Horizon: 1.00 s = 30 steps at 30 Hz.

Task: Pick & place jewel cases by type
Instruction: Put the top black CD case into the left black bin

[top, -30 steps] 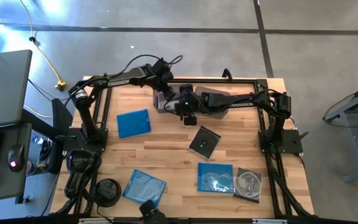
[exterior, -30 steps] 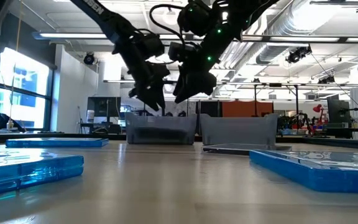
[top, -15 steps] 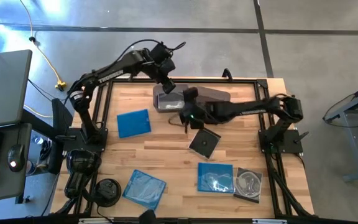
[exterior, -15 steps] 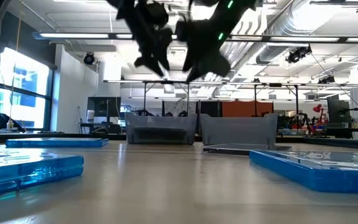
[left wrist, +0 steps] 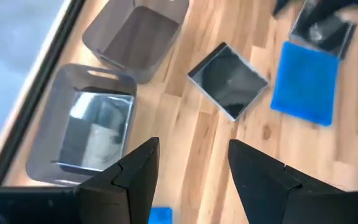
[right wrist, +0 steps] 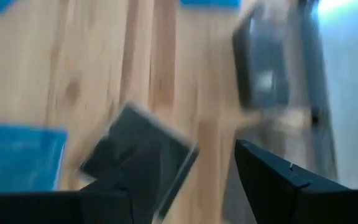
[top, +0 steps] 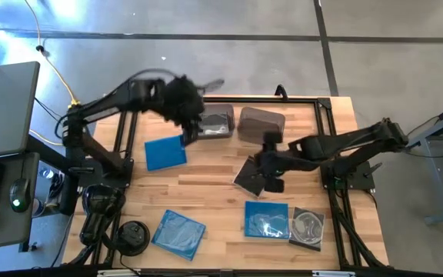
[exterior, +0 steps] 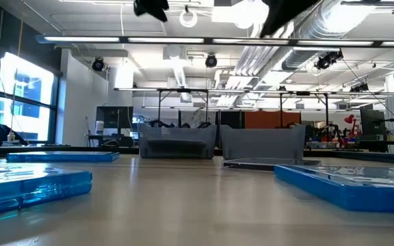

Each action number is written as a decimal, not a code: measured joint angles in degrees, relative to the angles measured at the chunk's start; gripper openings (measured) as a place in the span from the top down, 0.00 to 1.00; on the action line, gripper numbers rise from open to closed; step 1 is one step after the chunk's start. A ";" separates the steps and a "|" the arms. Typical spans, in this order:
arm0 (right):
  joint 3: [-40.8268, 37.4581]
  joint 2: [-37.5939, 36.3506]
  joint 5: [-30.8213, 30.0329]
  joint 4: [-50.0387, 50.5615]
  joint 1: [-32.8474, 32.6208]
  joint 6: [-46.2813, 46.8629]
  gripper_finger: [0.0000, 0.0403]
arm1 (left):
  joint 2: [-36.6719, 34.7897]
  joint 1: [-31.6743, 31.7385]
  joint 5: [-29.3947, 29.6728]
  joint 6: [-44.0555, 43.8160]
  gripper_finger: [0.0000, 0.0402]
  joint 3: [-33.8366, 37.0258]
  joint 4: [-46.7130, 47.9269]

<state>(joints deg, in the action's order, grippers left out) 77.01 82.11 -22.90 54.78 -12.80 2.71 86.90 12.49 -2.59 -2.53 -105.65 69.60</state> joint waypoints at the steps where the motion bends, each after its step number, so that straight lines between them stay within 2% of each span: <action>1: 0.00 0.05 -1.05 2.93 -0.94 3.03 0.51 | -0.91 -2.51 2.56 -0.26 0.53 1.67 -1.15; 5: -2.95 1.03 -6.21 8.37 -4.78 12.03 0.51 | -4.32 -11.16 12.14 -0.55 0.53 11.93 -9.60; 7: -6.86 1.03 -4.41 7.59 -6.55 14.47 0.51 | -5.60 -14.06 15.80 -0.18 0.53 18.19 -15.57; 9: -11.22 1.03 -0.95 5.99 -8.05 17.11 0.51 | -6.37 -15.39 16.67 -0.99 0.53 25.11 -22.25; 11: -16.01 1.05 0.74 3.86 -9.58 19.58 0.51 | -6.62 -15.55 13.65 -2.81 0.53 31.58 -32.82; 14: -23.07 1.06 0.92 -1.35 -11.28 21.21 0.51 | -6.72 -13.63 2.16 -5.57 0.53 40.38 -48.02; 16: -26.93 1.06 0.72 -4.82 -11.71 22.01 0.51 | -5.62 -11.88 -4.12 -10.88 0.53 45.24 -59.68; 17: -28.65 1.05 0.71 -6.65 -11.69 22.31 0.51 | -4.90 -11.08 -5.42 -15.01 0.53 47.36 -63.84; 20: -32.36 1.07 0.34 -12.48 -10.83 21.58 0.51 | -2.08 -9.34 -4.89 -25.68 0.53 51.24 -70.69; 25: -37.37 1.07 0.73 -18.88 -7.96 19.33 0.51 | 4.24 -8.35 -3.08 -29.46 0.53 52.22 -72.75; 30: -40.55 1.07 -1.12 -23.83 -5.31 16.18 0.51 | 11.44 -8.37 -3.71 -31.21 0.53 51.29 -76.79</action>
<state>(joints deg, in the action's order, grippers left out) 36.47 83.18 -24.02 30.95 -18.11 18.89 98.33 4.12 -6.30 -33.74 -54.37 -7.18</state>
